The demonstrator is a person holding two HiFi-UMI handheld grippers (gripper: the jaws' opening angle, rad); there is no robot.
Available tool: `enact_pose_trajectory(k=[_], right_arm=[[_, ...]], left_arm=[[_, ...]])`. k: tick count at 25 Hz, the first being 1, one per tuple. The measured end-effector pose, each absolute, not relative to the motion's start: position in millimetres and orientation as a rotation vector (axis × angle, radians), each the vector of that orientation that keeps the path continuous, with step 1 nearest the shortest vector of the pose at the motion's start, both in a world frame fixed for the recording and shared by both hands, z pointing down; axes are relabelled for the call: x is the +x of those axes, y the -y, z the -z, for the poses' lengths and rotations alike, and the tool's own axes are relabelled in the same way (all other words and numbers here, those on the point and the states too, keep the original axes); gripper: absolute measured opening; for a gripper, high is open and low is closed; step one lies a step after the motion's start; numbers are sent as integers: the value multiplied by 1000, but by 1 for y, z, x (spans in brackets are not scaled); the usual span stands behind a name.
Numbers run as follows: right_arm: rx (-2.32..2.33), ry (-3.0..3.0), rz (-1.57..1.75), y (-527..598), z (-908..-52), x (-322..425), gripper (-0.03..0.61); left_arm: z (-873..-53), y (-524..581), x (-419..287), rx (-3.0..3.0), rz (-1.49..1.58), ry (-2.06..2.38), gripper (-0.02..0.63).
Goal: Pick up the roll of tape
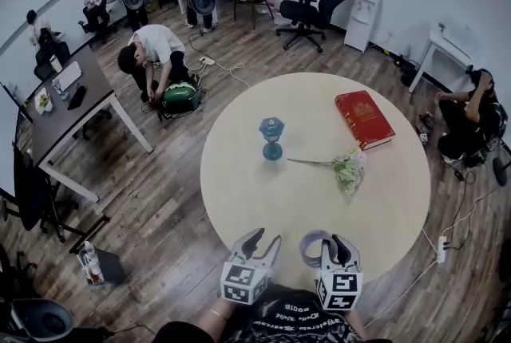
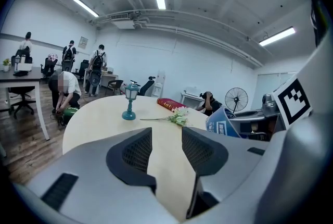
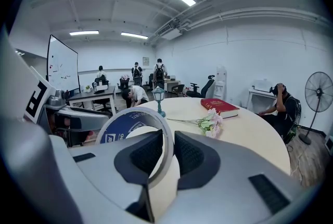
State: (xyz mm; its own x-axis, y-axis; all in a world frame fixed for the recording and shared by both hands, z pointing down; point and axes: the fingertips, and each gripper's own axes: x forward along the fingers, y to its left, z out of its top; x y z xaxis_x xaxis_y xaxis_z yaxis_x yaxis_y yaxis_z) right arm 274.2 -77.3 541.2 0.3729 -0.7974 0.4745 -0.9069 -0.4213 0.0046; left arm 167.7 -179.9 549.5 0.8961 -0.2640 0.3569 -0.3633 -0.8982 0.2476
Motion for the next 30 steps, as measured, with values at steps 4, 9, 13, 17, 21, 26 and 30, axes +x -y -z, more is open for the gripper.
enact_pose_trajectory(k=[4,9,13,17,21,26,30], right_arm=[[2370,1524,-598,80,-542,267,78],[2363,1522,-593,83,-542,263,78],[2370,1521,-592,84,-541,262,78],[2365,1524,-578,86,-541,262,77],[2361,1520,-584,85,-540,258,77],[2363,1512,-573,84,-538,259,75],[2357,1512,-568,84,-541,260,75]], left_arm=[[-547,180,167,2759,-445,457,68],[-546,179,167,2763,-434,421,34],[-544,179,166,2779,-443,418,21],[-545,178,167,2785,-443,401,21],[-546,175,167,2780,-452,373,21],[-545,173,168,2782,-459,351,21],[-546,176,169,2789,-444,362,21]])
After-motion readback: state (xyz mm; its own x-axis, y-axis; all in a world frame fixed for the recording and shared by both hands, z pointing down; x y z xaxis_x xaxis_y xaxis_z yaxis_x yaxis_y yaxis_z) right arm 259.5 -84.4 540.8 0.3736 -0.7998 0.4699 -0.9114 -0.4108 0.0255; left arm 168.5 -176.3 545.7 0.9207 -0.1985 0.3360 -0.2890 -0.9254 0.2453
